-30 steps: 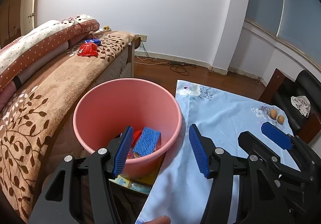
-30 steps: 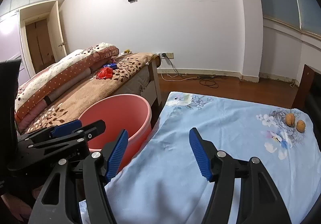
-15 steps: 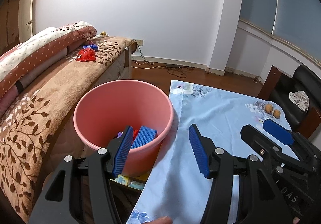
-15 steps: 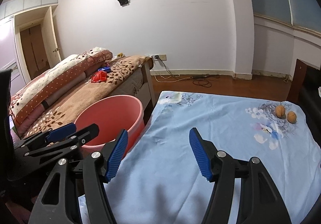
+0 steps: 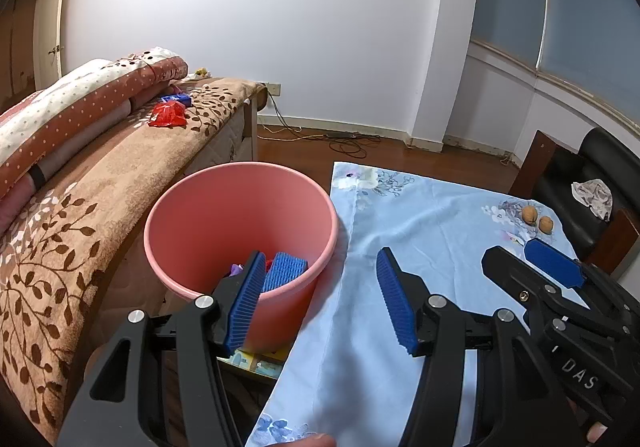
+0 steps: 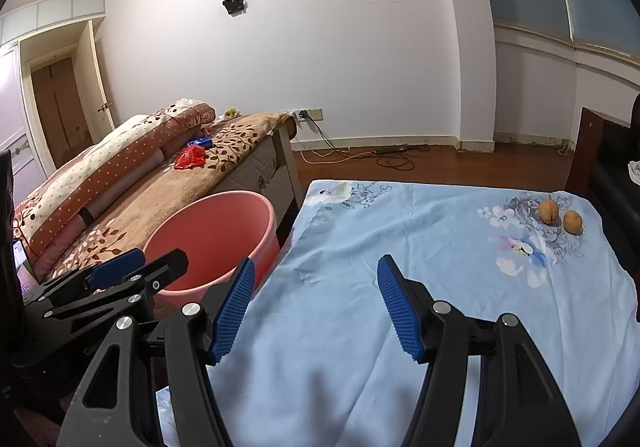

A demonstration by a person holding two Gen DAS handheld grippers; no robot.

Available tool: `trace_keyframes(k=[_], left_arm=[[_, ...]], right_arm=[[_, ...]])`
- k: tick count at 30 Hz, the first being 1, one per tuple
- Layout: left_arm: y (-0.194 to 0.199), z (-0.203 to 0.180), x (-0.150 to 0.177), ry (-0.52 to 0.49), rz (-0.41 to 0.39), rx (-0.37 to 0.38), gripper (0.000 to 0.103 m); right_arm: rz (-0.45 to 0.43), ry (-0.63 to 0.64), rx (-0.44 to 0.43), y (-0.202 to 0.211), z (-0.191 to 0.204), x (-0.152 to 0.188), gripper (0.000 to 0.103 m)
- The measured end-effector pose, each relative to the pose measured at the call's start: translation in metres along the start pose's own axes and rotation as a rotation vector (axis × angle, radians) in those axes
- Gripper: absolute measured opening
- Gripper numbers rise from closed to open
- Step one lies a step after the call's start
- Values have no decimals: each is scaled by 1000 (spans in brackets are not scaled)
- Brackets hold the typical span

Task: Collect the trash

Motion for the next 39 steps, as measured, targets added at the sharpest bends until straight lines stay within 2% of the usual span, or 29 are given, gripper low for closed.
trace_keyframes(k=[39], left_arm=[[-2,-3,2,-11,6,9,58]], right_arm=[[5,2,2,-1,-2,1,63]])
Point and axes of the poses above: each gripper's, at about its wrist camera, not at the fingertips, and y roughly against the way its jaws point, z to its left, x to its underside, the point moved 7 cm from there along -y, roughly the way its jaws point, and after that the axes turned 6 degrees about z, right-handed, at the moved point
